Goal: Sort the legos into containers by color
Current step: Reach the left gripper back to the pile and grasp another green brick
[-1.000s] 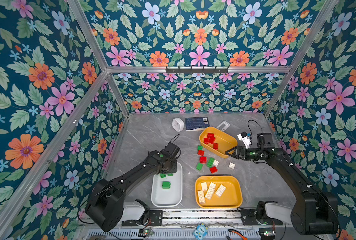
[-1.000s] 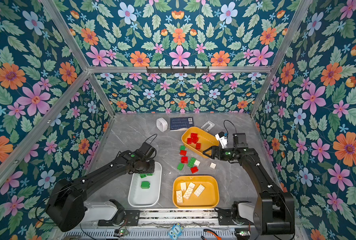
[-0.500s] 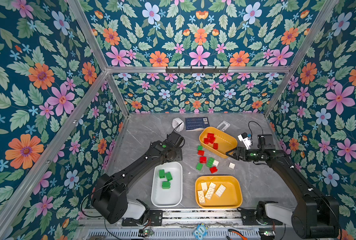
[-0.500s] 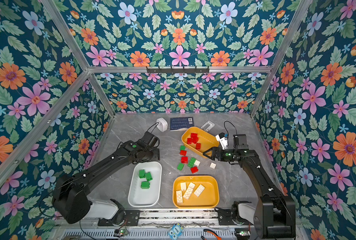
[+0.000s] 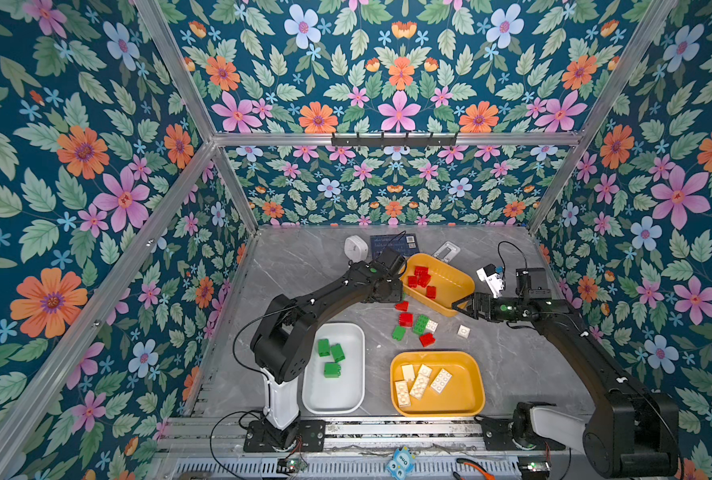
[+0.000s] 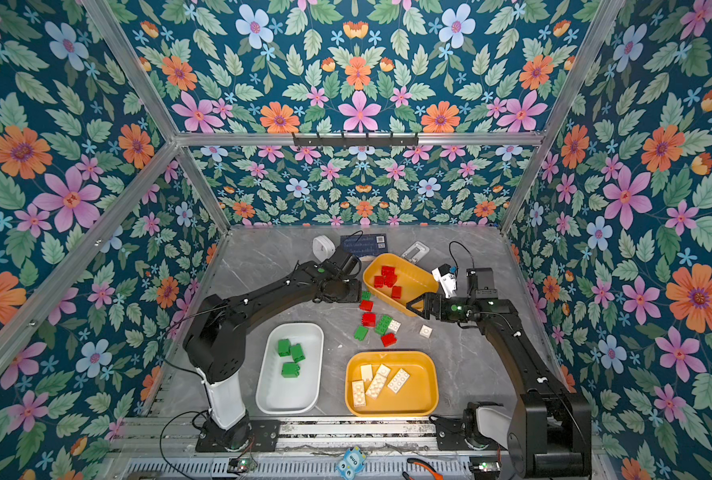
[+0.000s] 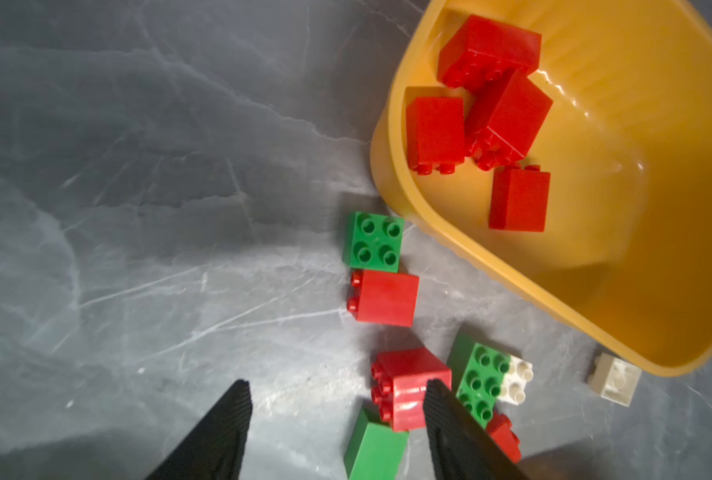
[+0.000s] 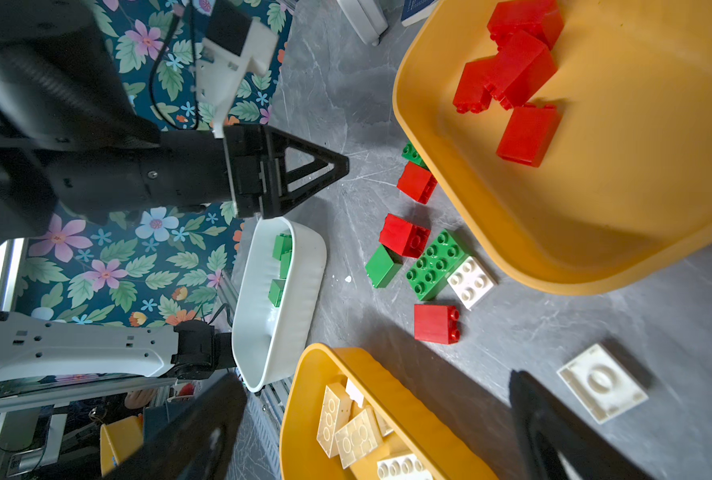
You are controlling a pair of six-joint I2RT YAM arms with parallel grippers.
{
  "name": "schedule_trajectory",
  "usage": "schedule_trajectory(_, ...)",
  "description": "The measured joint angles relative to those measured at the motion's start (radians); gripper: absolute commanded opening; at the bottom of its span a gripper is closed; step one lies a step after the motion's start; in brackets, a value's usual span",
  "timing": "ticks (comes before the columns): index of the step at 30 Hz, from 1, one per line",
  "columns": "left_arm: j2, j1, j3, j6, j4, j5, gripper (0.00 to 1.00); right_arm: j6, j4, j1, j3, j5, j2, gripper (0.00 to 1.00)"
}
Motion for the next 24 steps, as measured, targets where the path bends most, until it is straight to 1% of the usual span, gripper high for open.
schedule_trajectory(6,0.115,0.001,0.044,0.007,0.084,0.034,0.66,0.000,0.000,0.000,-0.011,0.004,-0.010,0.99)
schedule_trajectory(14,0.184,0.001,0.055,0.024,0.137,0.039,0.65,0.000,-0.001,0.000,-0.011,0.011,-0.014,0.99)
schedule_trajectory(20,0.224,0.000,0.071,0.048,0.158,0.014,0.64,-0.001,-0.002,0.000,-0.009,0.016,-0.010,0.99)
schedule_trajectory(24,0.241,0.000,0.077,0.066,0.164,-0.023,0.62,-0.004,-0.007,0.000,-0.004,0.021,-0.009,0.99)
